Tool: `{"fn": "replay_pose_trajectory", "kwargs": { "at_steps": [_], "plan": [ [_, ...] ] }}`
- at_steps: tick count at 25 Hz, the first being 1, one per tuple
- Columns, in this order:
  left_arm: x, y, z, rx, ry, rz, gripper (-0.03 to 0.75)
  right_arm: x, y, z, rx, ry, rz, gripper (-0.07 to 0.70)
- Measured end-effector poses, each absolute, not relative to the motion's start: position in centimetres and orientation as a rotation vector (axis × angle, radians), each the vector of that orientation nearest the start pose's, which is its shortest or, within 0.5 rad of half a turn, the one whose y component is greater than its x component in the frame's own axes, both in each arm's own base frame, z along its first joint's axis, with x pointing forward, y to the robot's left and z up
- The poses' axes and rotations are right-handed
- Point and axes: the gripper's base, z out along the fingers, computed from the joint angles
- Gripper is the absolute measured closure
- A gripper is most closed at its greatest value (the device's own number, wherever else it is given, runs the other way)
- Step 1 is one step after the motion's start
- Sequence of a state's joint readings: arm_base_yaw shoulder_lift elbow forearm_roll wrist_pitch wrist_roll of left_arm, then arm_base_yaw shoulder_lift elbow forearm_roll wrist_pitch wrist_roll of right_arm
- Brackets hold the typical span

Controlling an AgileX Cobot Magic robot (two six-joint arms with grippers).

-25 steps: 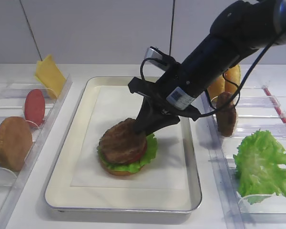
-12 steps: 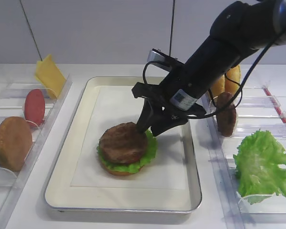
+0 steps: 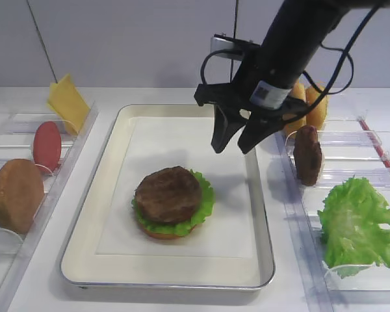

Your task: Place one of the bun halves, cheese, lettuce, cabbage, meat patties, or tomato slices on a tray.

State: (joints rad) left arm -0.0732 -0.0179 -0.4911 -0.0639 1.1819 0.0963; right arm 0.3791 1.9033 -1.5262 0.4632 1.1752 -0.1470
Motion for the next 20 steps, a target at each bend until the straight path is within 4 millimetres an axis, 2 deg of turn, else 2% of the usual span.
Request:
{"fn": "replay_pose_trajectory", "kwargs": {
  "at_steps": [5,11,16,20],
  "plan": [
    [-1.3,-0.4,26.5,0.190,2.147,-0.064,0.512,35.0,17.2,26.7,-0.525,2.944,0.559,0.264],
    [-1.3,-0.4,26.5,0.190,2.147,-0.064,0.512,33.4,15.8,31.0,-0.502,2.851,0.454,0.264],
    [-1.3,-0.4,26.5,0.190,2.147,-0.064,0.512,29.9,13.6,35.1,-0.488,2.751,0.348,0.264],
    [-1.3,-0.4,26.5,0.190,2.147,-0.064,0.512,25.8,11.6,36.5,-0.484,2.717,0.304,0.264]
  ]
}}
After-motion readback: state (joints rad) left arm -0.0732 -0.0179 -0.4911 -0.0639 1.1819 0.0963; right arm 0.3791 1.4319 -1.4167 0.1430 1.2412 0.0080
